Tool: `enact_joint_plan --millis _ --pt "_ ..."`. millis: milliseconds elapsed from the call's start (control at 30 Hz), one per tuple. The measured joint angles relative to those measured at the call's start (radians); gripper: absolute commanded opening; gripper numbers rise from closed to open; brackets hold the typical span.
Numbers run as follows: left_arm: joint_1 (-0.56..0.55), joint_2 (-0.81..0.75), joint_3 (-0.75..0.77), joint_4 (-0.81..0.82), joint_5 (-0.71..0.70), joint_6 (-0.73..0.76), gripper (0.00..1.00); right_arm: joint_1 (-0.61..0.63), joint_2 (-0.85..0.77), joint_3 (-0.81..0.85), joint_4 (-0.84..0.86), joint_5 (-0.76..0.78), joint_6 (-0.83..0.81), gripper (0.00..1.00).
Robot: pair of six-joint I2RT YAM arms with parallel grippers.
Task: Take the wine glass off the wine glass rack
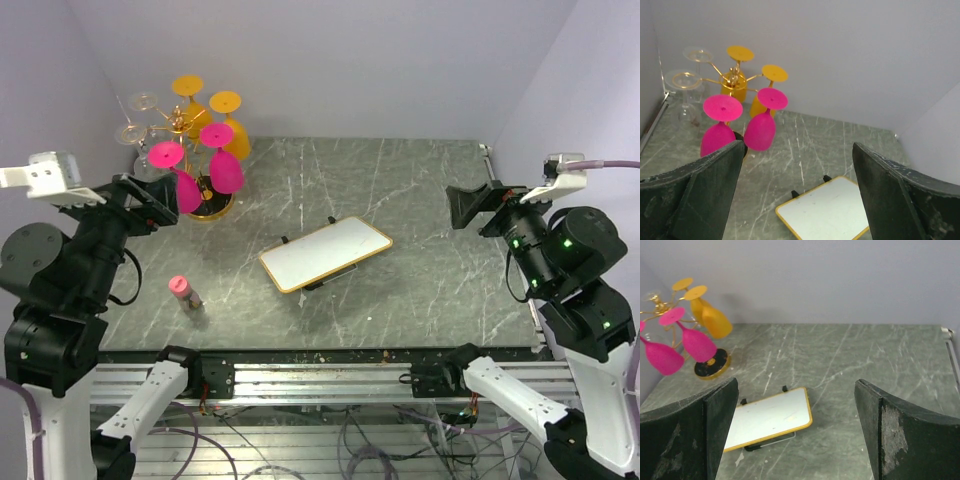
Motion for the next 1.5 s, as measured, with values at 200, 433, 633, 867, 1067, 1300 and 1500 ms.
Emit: enact_joint_plan --millis 200,433,633,867,1067,1300,1500 --pt "0.000 0.014 -0.106 0.027 0.034 0.000 0.99 -0.076 -0.009 -0.079 -0.029 0.031 0.071 0.99" --pt "0.000 0.117 -0.170 0.040 0.040 -0.013 0.99 -0.138 -0.063 -0.227 -0.027 0.018 0.155 0.99" --pt "0.038 0.247 -0.216 0.091 0.135 -0.056 0.99 -0.166 -0.111 -0.346 0.002 -0.053 0.223 1.00" --pt "0.219 0.363 -0.242 0.172 0.344 -0.180 0.99 -0.179 -0.130 -0.401 0.019 -0.130 0.282 1.00" --pt "0.330 0.389 -0.214 0.142 0.357 -0.306 0.97 -0.182 -0.151 -0.401 0.038 -0.161 0.296 1.00" --pt "0.366 0.451 -0.087 -0.003 0.188 -0.457 0.99 -0.183 -0.175 -0.401 0.045 -0.175 0.297 1.00" --pt "0.375 0.481 0.005 -0.109 0.025 -0.578 0.95 -0.184 -0.200 -0.401 0.049 -0.169 0.297 1.00"
